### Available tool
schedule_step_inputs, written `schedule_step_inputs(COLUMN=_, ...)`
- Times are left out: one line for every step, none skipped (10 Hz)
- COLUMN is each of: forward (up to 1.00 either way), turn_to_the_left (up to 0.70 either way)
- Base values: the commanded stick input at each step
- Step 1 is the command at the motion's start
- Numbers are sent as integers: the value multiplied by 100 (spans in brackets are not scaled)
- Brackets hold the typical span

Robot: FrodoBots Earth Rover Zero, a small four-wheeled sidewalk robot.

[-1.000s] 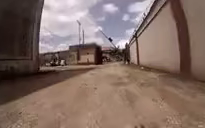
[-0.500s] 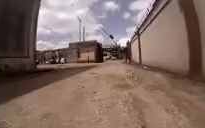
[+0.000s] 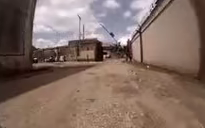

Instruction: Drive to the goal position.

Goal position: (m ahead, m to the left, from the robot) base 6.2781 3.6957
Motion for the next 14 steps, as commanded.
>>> schedule_step_inputs(forward=85, turn_to_the_left=34)
schedule_step_inputs(forward=85, turn_to_the_left=34)
schedule_step_inputs(forward=85, turn_to_the_left=34)
schedule_step_inputs(forward=85, turn_to_the_left=34)
schedule_step_inputs(forward=85, turn_to_the_left=32)
schedule_step_inputs(forward=85, turn_to_the_left=21)
schedule_step_inputs(forward=85, turn_to_the_left=0)
schedule_step_inputs(forward=85, turn_to_the_left=0)
schedule_step_inputs(forward=85, turn_to_the_left=0)
schedule_step_inputs(forward=85, turn_to_the_left=0)
schedule_step_inputs(forward=85, turn_to_the_left=0)
schedule_step_inputs(forward=85, turn_to_the_left=0)
schedule_step_inputs(forward=85, turn_to_the_left=0)
schedule_step_inputs(forward=85, turn_to_the_left=0)
